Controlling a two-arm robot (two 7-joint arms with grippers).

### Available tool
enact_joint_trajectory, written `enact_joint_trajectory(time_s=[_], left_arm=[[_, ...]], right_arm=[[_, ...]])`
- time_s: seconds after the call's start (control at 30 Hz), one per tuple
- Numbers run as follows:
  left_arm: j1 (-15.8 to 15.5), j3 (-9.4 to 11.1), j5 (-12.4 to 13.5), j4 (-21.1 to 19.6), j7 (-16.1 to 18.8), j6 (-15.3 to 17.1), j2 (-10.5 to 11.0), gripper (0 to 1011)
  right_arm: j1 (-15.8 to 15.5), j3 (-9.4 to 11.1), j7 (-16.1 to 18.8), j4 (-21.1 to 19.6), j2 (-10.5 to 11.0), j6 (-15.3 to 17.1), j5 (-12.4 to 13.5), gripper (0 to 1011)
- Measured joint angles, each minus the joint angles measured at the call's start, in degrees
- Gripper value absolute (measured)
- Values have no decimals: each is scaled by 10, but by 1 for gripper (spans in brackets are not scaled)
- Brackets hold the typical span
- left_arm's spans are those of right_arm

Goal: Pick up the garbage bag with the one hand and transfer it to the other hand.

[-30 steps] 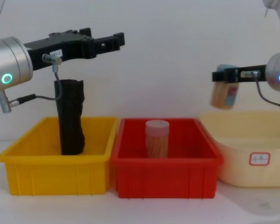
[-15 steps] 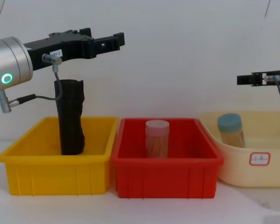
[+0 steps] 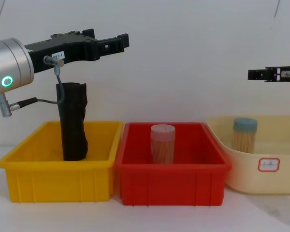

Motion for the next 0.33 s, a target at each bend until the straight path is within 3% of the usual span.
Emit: enact_joint_trajectory(time_s=[0.33], left_arm=[[0, 0, 0, 0, 0, 0, 0, 1002]], right_arm=[[-61, -15, 44, -99, 4, 27, 24, 1001]])
